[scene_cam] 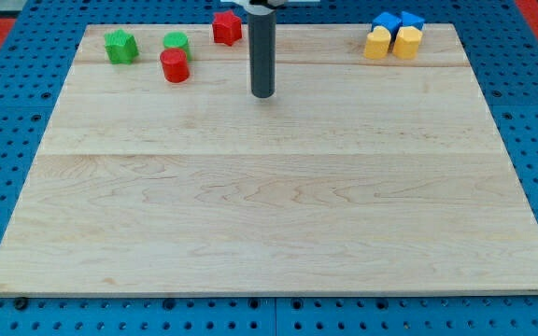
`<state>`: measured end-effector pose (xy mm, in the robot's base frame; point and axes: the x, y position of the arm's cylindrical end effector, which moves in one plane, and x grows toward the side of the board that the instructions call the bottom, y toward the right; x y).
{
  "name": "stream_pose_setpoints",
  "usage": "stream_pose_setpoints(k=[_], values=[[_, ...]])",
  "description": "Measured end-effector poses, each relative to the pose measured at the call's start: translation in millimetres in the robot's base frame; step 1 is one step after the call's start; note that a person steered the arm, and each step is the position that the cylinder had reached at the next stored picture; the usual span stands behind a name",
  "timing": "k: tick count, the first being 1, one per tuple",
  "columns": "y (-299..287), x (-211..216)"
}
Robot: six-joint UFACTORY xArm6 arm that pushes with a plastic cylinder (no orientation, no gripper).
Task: Move the red star slightly right
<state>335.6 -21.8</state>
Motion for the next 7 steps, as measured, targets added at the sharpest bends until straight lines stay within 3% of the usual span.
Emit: stream_pose_setpoints(k=[1, 3, 4, 5, 6, 7], values=[[-51, -4], [-228, -23], [-273, -83], [-278, -142], [-241, -144], [-142, -143]])
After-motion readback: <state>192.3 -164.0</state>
